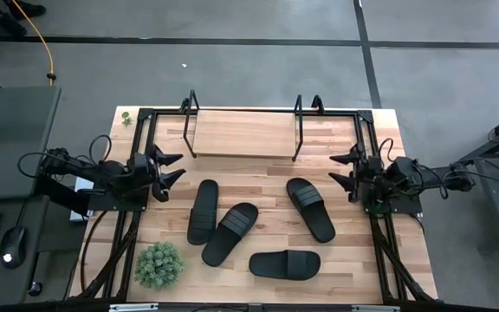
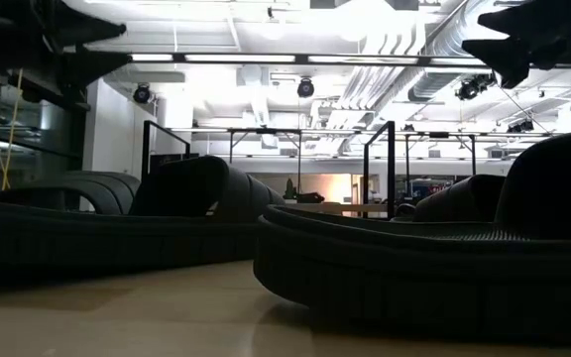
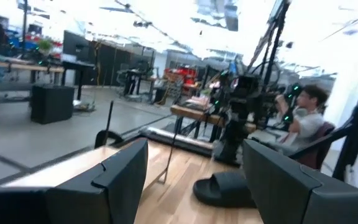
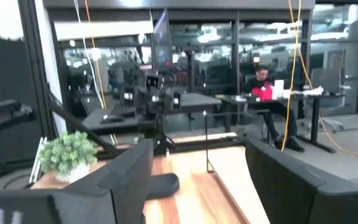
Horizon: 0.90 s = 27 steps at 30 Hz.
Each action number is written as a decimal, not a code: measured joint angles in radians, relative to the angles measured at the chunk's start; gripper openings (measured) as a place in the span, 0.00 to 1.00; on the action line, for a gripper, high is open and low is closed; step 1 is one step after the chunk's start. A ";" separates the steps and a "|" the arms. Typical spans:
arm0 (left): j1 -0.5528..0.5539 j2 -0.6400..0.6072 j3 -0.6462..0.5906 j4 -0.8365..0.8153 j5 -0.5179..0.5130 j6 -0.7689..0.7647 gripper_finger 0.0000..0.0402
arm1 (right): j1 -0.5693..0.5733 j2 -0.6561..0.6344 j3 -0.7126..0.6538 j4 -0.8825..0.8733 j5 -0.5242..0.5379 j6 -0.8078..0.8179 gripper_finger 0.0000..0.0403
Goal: Pick and place slides into the shelf
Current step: Put the top right black slipper on the shelf
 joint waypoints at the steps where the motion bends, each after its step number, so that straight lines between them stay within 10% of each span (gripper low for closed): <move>1: 0.000 0.004 0.016 -0.010 0.001 0.000 0.61 | 0.000 0.013 0.023 -0.023 0.000 0.000 0.62; 15: 0.000 0.133 0.234 -0.082 0.013 -0.015 0.61 | 0.054 0.424 0.317 -0.117 0.011 -0.139 0.62; 27: 0.000 0.201 0.246 -0.118 0.027 -0.055 0.61 | 0.275 0.858 0.603 -0.355 0.361 -0.153 0.62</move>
